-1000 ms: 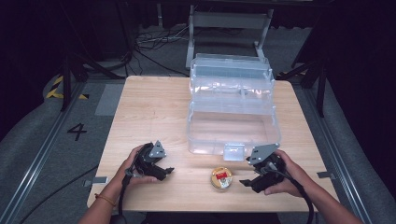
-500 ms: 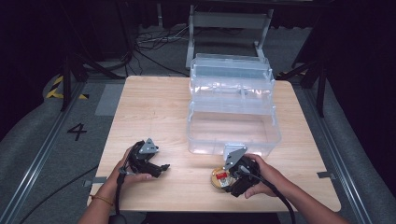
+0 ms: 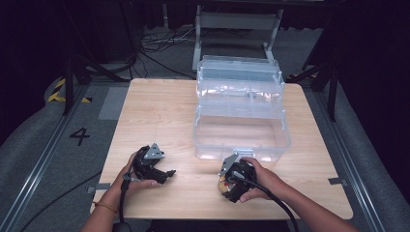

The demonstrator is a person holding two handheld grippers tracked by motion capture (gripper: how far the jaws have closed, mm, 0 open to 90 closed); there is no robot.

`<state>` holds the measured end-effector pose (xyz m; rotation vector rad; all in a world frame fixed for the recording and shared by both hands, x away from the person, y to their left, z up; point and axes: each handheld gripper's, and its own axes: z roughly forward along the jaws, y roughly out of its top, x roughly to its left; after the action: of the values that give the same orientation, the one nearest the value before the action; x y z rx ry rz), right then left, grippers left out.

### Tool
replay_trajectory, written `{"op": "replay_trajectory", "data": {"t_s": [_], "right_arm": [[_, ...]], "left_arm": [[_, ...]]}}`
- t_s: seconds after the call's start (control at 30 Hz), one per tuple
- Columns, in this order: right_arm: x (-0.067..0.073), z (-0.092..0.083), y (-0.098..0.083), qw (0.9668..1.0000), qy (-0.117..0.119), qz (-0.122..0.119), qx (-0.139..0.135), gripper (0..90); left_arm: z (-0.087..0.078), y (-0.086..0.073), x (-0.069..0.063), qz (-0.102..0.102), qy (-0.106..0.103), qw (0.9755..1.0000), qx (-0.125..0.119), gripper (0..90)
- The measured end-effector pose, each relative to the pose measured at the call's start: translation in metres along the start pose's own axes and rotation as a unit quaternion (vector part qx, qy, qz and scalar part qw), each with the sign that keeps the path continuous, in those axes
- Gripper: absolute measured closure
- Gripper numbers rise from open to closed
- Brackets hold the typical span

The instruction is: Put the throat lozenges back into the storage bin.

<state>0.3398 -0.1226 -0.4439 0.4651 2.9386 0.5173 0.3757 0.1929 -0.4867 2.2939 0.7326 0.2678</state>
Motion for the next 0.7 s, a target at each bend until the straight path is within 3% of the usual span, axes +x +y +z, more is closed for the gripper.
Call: {"op": "replay_trajectory", "data": {"t_s": [0.1,0.17,0.2,0.47,0.53,0.67,0.7], "right_arm": [[0.002,0.007,0.004,1.0000,0.001,0.002,0.010,19.1],[0.002,0.012,0.004,0.9998,0.003,-0.014,0.016,19.8],[0.002,0.015,0.003,0.9998,0.007,-0.005,0.017,19.2],[-0.004,0.013,0.002,0.9988,0.020,-0.020,0.040,20.3],[-0.005,0.012,0.002,0.9980,0.021,-0.034,0.048,20.4],[-0.004,0.009,0.000,0.9980,0.028,-0.034,0.045,20.5],[-0.004,0.007,-0.001,0.9978,0.026,-0.043,0.043,20.5]], "left_arm": [[0.000,0.000,0.000,0.000,0.000,1.0000,0.000,14.7],[0.000,0.000,0.000,0.000,0.000,1.0000,0.000,14.6],[0.000,0.000,0.000,0.000,0.000,1.0000,0.000,14.7],[0.000,0.000,0.000,0.000,0.000,1.0000,0.000,14.6],[0.000,0.000,0.000,0.000,0.000,1.0000,0.000,14.7],[0.000,0.000,0.000,0.000,0.000,1.0000,0.000,14.6],[0.000,0.000,0.000,-0.001,0.000,1.0000,0.000,14.6]]}}
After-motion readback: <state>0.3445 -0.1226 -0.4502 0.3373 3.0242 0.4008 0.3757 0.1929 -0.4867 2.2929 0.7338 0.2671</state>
